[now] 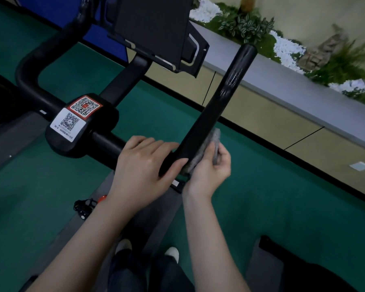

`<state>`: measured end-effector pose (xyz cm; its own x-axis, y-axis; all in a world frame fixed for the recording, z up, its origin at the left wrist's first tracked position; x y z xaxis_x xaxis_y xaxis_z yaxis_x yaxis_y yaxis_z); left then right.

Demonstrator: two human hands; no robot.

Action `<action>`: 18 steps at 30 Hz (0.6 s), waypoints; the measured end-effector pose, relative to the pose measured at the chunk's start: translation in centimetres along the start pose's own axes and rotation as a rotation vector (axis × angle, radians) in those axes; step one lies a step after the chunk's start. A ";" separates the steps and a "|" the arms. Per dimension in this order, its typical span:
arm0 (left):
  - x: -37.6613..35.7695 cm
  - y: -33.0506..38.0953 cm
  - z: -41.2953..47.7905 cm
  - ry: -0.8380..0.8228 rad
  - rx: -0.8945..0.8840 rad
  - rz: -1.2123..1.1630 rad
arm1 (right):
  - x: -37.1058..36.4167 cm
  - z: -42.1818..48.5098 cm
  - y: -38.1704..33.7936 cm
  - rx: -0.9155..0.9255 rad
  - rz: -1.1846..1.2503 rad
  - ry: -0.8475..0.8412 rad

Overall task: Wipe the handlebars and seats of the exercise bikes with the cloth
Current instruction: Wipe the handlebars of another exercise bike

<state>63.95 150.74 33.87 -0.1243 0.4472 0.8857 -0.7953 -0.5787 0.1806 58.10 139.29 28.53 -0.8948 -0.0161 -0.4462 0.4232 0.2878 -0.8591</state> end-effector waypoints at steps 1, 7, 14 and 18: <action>0.0 0.0 0.0 0.002 0.000 -0.002 | -0.3 0.2 0.1 -0.046 0.032 -0.039; -0.1 0.1 0.0 0.011 0.007 0.002 | 0.3 -1.2 1.0 -0.336 0.181 -0.283; 0.0 0.2 0.0 -0.016 0.024 0.004 | 0.2 -0.5 0.1 -0.510 0.084 -0.505; 0.3 0.4 0.1 -0.040 0.034 -0.003 | 0.7 -0.8 -0.3 -0.489 0.075 -0.535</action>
<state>63.61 150.61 34.27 -0.0976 0.4224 0.9012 -0.7750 -0.6004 0.1975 57.27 139.93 28.63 -0.6207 -0.4094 -0.6686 0.2572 0.6993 -0.6669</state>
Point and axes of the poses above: each hand's wrist, its own z-axis towards the middle knuckle, its own x-axis out of the back of the hand, y = z × x, the point moved 4 cm from there along z, towards the middle knuckle, and after that the axes turned 12 degrees about z, right-handed, at the moved point
